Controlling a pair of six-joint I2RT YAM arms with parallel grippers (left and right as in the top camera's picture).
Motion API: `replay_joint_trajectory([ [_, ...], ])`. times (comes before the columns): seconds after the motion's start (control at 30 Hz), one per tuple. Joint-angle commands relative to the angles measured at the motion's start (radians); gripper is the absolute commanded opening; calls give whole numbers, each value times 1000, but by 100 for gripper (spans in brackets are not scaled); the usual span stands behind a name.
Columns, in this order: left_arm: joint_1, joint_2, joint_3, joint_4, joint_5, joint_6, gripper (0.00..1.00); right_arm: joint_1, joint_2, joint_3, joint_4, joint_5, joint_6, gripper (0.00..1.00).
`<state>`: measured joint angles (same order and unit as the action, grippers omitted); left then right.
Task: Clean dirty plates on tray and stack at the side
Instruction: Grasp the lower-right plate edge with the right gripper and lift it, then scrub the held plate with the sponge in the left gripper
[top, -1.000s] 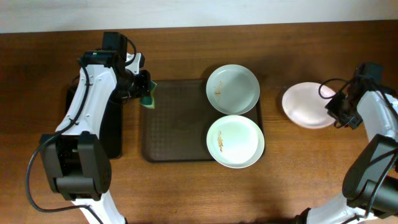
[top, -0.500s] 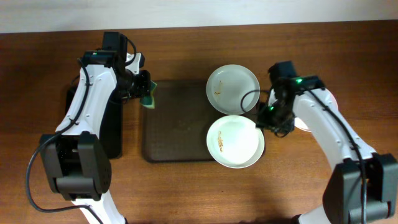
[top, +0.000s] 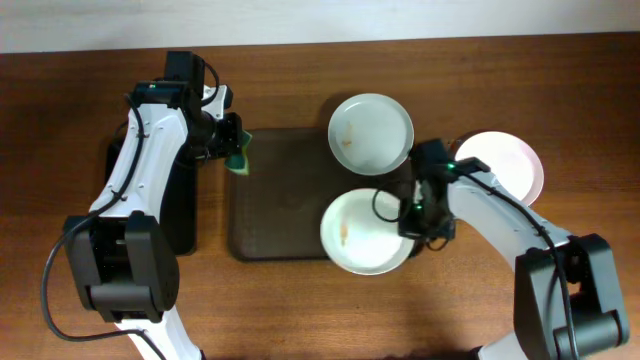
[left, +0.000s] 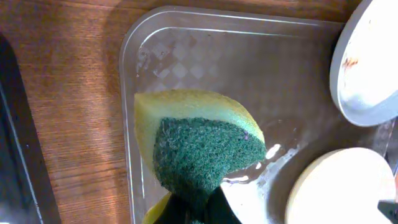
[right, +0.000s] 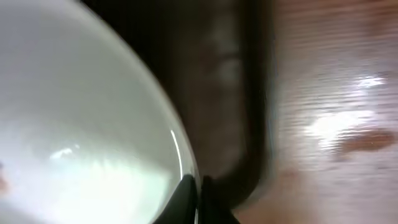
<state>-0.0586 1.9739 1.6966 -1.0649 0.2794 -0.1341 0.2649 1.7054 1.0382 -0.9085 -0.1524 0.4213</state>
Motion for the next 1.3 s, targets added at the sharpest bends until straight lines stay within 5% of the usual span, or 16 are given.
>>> replay_joint_trajectory([
  [0.0, 4, -16, 57, -74, 1, 55, 1, 144, -5, 148, -29, -19, 12, 4],
  [0.1, 6, -67, 100, -146, 0, 79, 1, 279, 10, 169, 42, 173, 224, 4],
  [0.23, 6, -78, 99, -198, -24, 79, 1, 264, 13, 178, 27, 134, 223, 4],
  [0.53, -7, -77, 16, -111, -26, 79, 1, 292, 233, 185, 338, -4, 268, 4],
  [0.57, -21, -77, -34, -58, -25, 79, 1, 292, 234, 185, 328, 30, 264, 26],
  [0.67, -74, -77, -137, 38, -25, 79, 1, 292, 234, 185, 335, 75, 264, 33],
  [0.73, -121, -77, -183, 86, -26, 78, 1, 292, 241, 185, 364, 78, 264, 32],
  [0.8, -142, -76, -193, 95, -45, 50, 1, 292, 274, 185, 404, 54, 265, 4],
  [0.93, -147, -76, -240, 127, -75, -10, 1, 291, 311, 185, 457, -32, 268, 4],
  [1.0, -161, -76, -286, 173, -76, 61, 1, 291, 311, 185, 464, -45, 268, 4],
  [1.27, -161, -76, -554, 512, -196, 87, 1, 291, 311, 185, 472, -58, 268, 4],
])
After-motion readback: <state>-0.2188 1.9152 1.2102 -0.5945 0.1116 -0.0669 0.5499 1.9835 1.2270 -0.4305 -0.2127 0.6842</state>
